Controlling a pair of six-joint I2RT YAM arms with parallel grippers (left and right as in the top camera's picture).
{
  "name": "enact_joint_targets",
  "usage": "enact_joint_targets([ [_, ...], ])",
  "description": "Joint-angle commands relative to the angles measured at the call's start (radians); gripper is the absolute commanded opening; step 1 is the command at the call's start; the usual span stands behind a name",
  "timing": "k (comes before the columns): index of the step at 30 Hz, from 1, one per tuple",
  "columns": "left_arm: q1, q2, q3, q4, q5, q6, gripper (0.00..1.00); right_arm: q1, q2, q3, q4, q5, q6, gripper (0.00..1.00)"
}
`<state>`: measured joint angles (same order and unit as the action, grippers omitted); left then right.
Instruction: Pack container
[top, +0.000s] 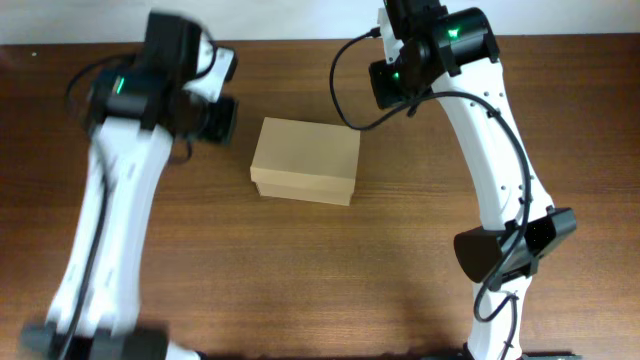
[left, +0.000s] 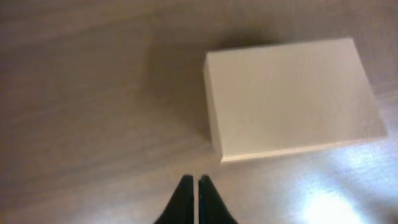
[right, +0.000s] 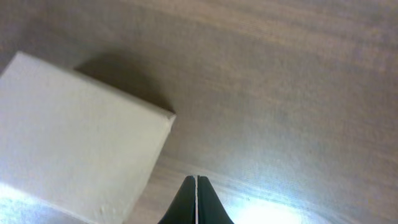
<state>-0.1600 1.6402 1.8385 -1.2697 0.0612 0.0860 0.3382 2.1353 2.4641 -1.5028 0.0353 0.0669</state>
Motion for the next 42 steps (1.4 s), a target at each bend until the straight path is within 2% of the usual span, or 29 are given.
enact_joint_targets([
  [1, 0.006, -0.163, -0.206, 0.087, -0.046, 0.009, 0.1, 0.022, -0.055, -0.01, -0.03, 0.024, 0.014, 0.04],
  [4, 0.005, -0.164, -0.315, 0.17, 0.044, -0.007, 0.11, 0.056, -0.049, -0.02, -0.032, 0.027, 0.029, 0.04],
  [8, -0.007, -0.04, -0.332, 0.212, 0.154, -0.013, 0.11, 0.079, -0.038, -0.022, -0.044, 0.003, 0.05, 0.04],
  [11, -0.038, 0.043, -0.331, 0.246, 0.161, -0.002, 0.11, 0.081, -0.017, -0.078, -0.057, -0.063, 0.049, 0.04],
  [18, -0.09, 0.099, -0.331, 0.346, 0.161, -0.002, 0.11, 0.093, -0.013, -0.325, 0.016, -0.142, 0.045, 0.04],
  [32, -0.107, 0.237, -0.331, 0.35, 0.15, -0.001, 0.11, 0.173, 0.002, -0.372, 0.045, -0.19, 0.015, 0.04],
  [42, -0.106, 0.28, -0.332, 0.35, 0.149, -0.002, 0.11, 0.179, 0.049, -0.557, 0.178, -0.19, 0.014, 0.04],
])
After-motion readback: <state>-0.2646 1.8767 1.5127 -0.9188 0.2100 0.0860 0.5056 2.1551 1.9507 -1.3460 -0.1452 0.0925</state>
